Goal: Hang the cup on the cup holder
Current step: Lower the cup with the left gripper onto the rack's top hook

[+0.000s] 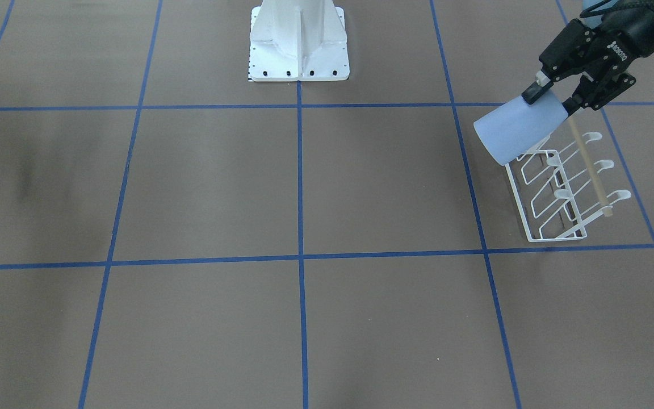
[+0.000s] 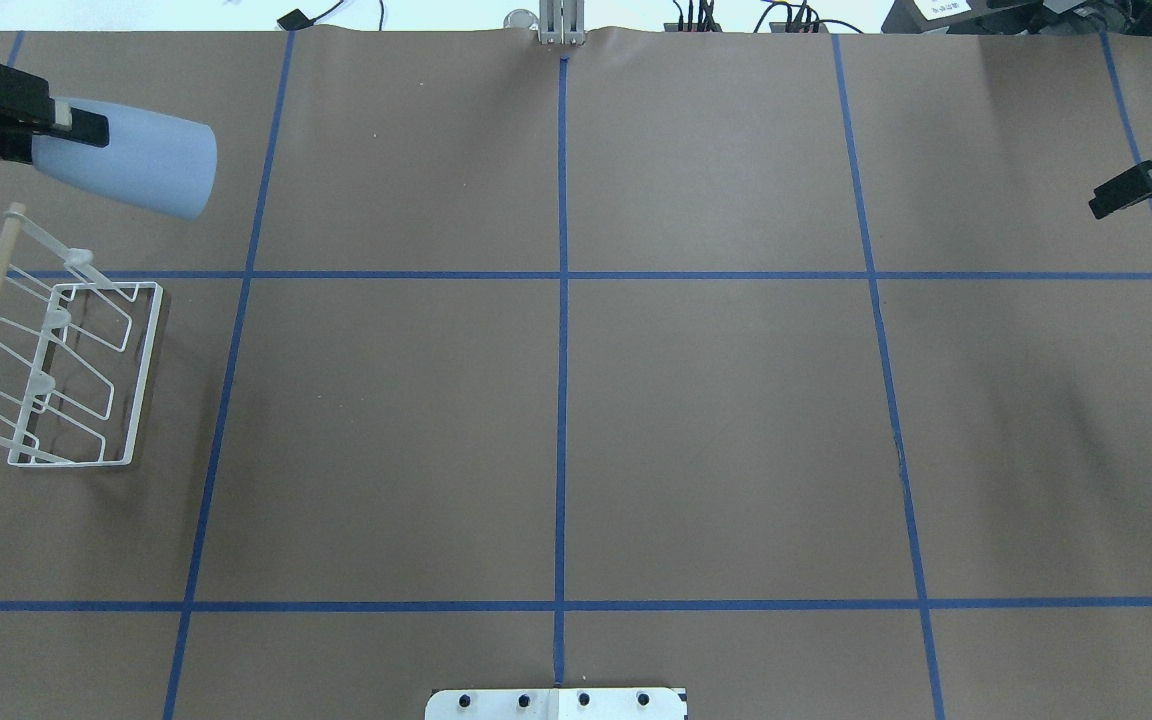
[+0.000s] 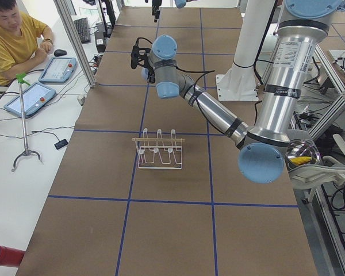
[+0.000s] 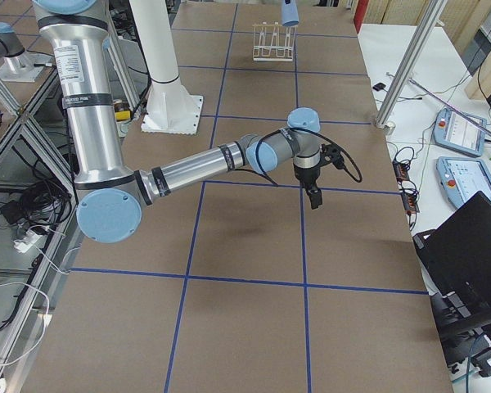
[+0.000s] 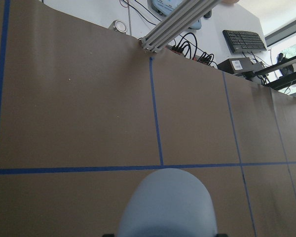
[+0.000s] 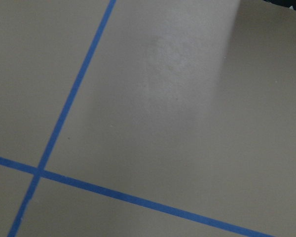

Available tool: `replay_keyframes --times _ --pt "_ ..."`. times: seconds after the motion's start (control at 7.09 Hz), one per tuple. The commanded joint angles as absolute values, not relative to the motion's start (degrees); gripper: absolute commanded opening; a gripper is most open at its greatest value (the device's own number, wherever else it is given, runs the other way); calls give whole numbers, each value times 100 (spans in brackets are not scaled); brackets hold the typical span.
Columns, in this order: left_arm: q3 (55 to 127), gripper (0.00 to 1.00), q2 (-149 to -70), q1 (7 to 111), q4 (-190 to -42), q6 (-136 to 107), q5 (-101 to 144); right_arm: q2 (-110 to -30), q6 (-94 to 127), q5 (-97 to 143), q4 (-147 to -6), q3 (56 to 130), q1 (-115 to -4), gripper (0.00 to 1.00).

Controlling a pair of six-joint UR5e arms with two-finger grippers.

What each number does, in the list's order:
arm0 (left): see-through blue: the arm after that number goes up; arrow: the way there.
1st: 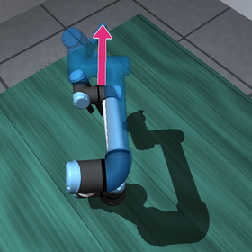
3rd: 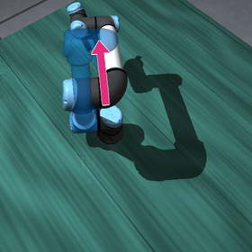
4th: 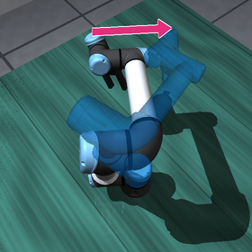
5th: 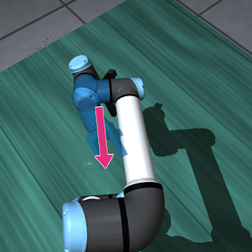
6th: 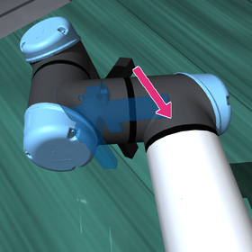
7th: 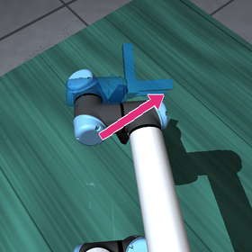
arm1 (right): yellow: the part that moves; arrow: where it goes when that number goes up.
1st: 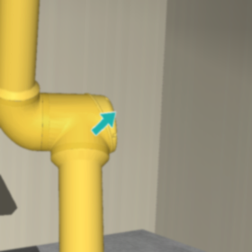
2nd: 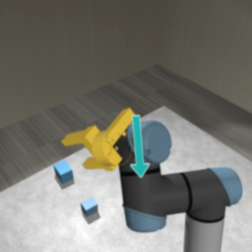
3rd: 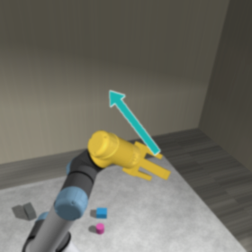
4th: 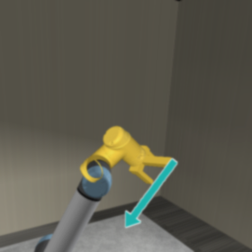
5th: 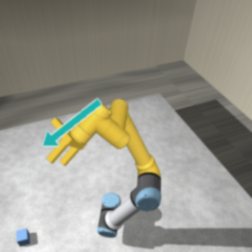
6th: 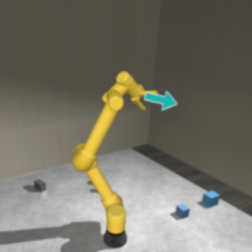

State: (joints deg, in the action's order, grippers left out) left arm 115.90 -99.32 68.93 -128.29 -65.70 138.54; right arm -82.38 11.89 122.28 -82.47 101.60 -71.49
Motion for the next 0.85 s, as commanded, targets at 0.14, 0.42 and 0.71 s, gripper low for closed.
replay_keyframes --times 0.14,0.42,0.71 --pt "11803 0 -9624 6926 -11677 -5085 13300 -8621 677 12577 -8429 10134 -7567 100" --pt "12171 0 -9650 6760 -10029 -4013 12371 -8736 677 12638 -8403 10134 -7594 100" --pt "12165 0 -9642 6698 -9379 -3499 12016 -8797 677 12639 -8376 10142 -7602 100"
